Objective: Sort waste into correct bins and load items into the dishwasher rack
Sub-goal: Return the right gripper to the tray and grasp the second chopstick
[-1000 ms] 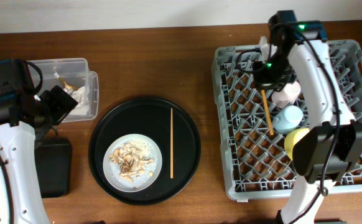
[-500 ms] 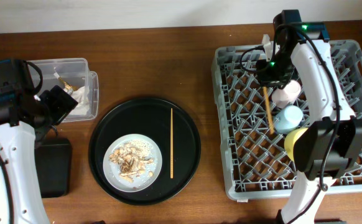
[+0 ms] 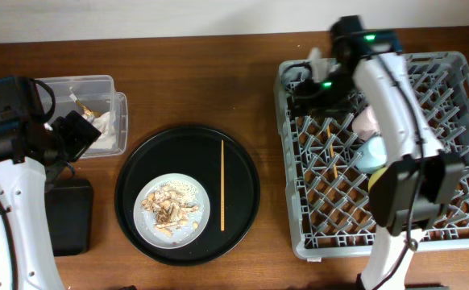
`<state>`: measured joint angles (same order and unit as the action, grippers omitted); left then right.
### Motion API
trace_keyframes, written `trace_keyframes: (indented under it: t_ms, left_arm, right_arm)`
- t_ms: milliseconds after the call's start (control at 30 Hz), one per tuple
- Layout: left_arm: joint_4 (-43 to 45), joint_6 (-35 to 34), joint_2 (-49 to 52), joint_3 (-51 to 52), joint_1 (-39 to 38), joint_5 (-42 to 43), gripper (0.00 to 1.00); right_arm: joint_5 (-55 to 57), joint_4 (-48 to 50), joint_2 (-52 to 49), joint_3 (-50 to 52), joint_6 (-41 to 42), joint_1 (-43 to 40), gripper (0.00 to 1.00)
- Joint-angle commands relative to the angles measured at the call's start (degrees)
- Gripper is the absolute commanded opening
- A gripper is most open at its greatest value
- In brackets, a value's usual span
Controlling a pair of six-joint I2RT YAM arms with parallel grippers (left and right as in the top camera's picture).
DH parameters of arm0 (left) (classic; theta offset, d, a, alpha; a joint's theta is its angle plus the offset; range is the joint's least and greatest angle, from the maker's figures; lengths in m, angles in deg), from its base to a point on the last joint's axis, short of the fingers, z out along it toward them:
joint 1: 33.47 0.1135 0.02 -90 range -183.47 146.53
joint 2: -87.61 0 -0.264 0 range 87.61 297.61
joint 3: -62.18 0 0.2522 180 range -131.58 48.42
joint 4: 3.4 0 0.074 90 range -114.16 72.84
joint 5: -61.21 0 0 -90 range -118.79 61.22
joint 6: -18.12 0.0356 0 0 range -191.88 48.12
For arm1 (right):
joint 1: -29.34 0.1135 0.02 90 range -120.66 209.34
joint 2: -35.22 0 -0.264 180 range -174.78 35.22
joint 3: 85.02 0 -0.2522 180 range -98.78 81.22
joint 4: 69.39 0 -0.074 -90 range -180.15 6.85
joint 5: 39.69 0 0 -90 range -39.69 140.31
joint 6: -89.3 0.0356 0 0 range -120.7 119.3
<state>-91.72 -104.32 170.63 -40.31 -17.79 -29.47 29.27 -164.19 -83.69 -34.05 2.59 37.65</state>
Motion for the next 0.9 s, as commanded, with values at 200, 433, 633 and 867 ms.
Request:
trace_keyframes:
  t_ms: [200, 433, 633, 867]
  left_arm:
    - [-0.11, -0.31, 0.0, -0.17, 0.13, -0.2, 0.99]
    - [-0.09, -0.31, 0.0, -0.17, 0.13, -0.2, 1.0]
    - [-0.11, -0.31, 0.0, -0.17, 0.13, -0.2, 0.99]
    - [-0.11, -0.31, 0.0, -0.17, 0.13, -0.2, 0.99]
  right_arm:
    - [20.72, 10.21, -0.52, 5.51, 28.0, 24.5, 0.62]
    - [24.39, 23.96, -0.52, 16.59, 35.91, 34.12, 0.49]
    - [24.68, 31.47, -0.52, 25.57, 39.23, 34.97, 0.43]
    - [19.17, 40.46, -0.52, 33.73, 39.28, 35.69, 0.4]
